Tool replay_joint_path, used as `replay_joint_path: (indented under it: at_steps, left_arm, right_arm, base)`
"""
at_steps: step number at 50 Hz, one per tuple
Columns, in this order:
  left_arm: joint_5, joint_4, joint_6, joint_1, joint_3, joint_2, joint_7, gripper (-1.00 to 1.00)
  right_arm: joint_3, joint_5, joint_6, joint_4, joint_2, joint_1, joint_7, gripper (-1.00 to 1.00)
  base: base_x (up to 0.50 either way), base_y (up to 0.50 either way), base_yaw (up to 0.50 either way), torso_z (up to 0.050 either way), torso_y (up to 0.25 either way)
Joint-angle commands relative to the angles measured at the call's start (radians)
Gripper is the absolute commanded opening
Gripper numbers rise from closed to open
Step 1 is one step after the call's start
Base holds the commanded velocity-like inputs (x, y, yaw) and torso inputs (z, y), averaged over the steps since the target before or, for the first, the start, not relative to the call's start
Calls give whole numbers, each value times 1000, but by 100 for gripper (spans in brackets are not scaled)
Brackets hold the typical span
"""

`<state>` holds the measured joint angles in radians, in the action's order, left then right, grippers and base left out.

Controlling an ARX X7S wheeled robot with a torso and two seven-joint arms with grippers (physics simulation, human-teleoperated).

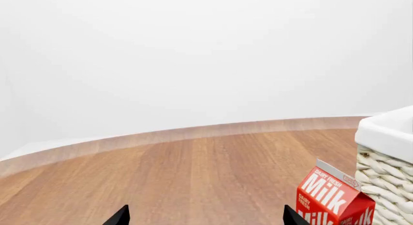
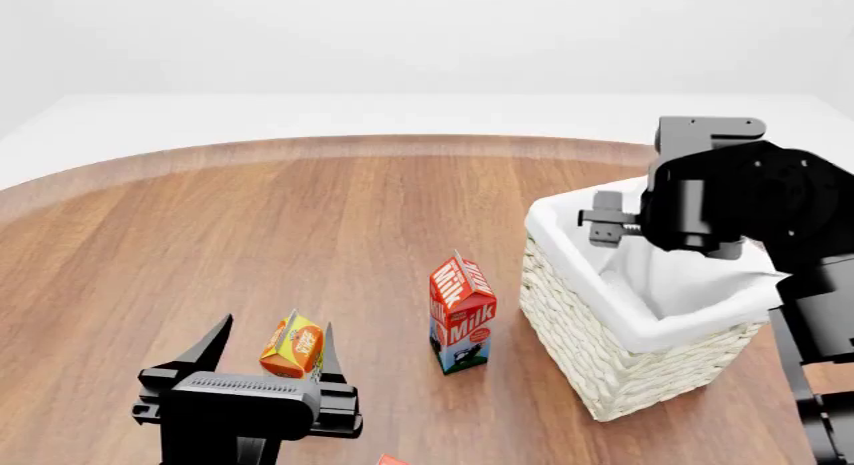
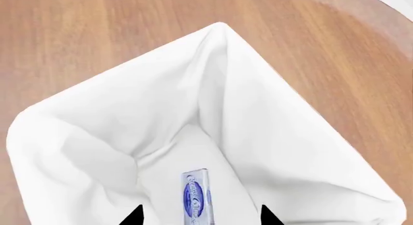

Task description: Pick up the cream cheese box and the butter, and put them in the basket.

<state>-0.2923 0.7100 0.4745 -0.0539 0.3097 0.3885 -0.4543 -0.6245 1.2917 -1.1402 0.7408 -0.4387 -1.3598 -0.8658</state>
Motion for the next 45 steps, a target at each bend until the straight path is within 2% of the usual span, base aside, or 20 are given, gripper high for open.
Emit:
replay_joint_path:
  at_steps: [1,12,31,34,45]
  left_arm:
    - [-1,-5,-4,1,3,2,-2,100]
    - [-5,-2,-1,4,4,5,-6,100]
    - [-8,-1,-7,1,6,9,-10,100]
    - [-9,0,-6,1,8,10,-11,100]
    - [-8,-3,-13,0,10,11,-14,100]
  right_arm:
    - [11,4,4,-15,-8,-3,-6,100]
    - [50,60,-21,-129,-42,27,-67,100]
    - [199,357,-107,-653,-196,185,-276,100]
    - [219,418,-112,-729,-218,223,-288,100]
    - [231,452,-112,-909,-261,309,-271,100]
  base:
    - [0,0,0,0,0]
    - [0,0,0,0,0]
    - [0,0,0,0,0]
    - [0,0,0,0,0]
    - [0,0,0,0,0]
